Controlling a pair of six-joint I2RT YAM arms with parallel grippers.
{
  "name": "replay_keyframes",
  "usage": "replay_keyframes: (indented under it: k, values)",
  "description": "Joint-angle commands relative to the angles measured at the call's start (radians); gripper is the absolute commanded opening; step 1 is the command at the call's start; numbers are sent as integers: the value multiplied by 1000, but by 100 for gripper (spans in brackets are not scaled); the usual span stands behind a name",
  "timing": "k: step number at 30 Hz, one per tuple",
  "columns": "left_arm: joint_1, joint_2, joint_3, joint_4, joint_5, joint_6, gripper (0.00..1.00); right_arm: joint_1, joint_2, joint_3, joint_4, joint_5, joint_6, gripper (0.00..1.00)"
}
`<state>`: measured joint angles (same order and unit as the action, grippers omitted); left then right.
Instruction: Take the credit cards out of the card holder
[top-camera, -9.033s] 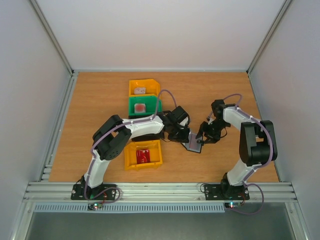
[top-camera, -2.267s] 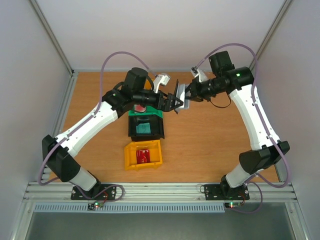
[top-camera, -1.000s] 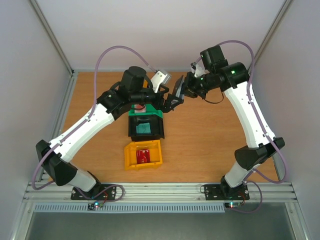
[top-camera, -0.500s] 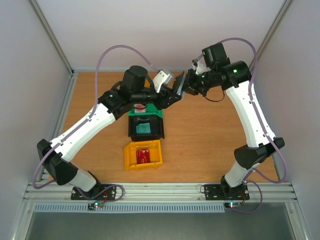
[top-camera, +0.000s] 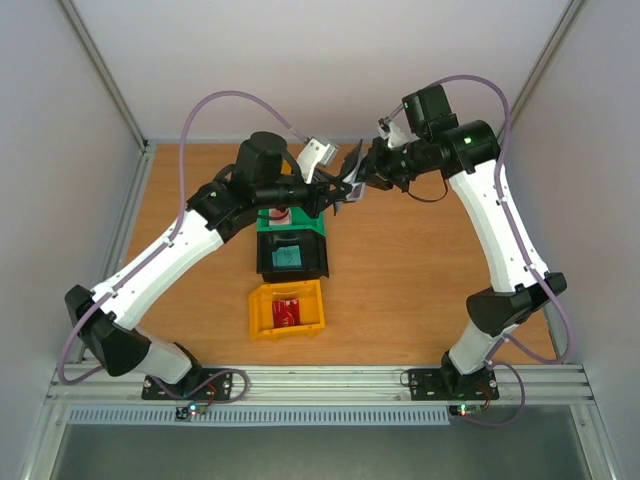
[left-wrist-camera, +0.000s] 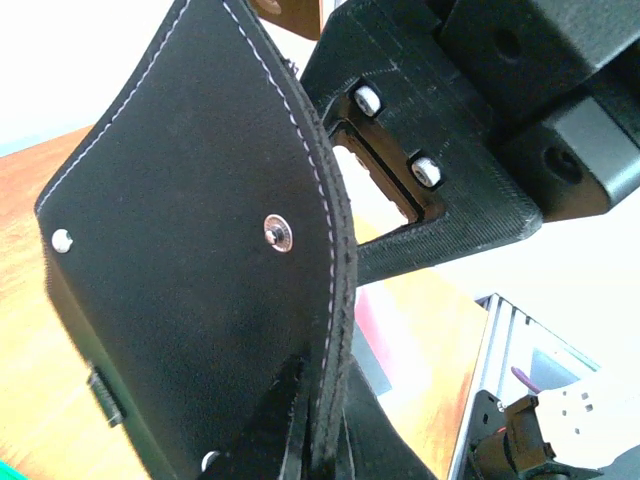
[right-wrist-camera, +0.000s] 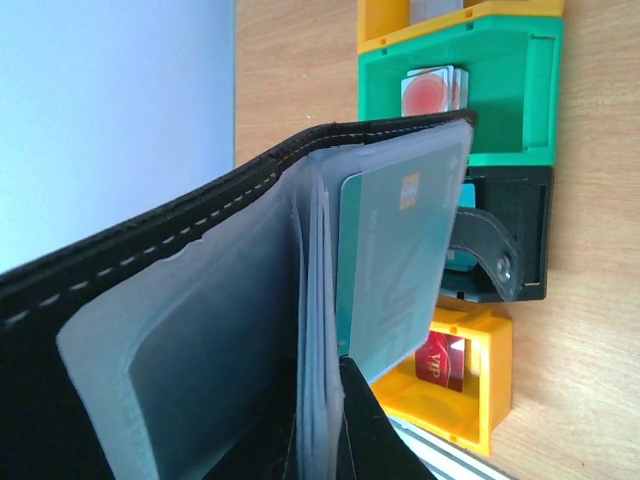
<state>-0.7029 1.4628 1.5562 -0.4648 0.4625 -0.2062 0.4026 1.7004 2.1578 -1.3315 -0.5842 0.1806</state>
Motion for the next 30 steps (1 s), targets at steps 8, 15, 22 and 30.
replay_keyframes:
  k: [8, 15, 22, 30]
  values:
    - [27, -23, -28, 91, 20, -45, 0, 8, -37, -71, 232, -213, 41, 31]
    - [54, -58, -34, 110, 114, -207, 0, -60, -198, -414, 706, -332, 251, 53]
    - [105, -59, -7, 119, 159, -269, 0, -100, -263, -508, 857, -392, 306, 61]
    - [147, -60, 13, 159, 207, -343, 0, -126, -295, -565, 906, -408, 362, 60]
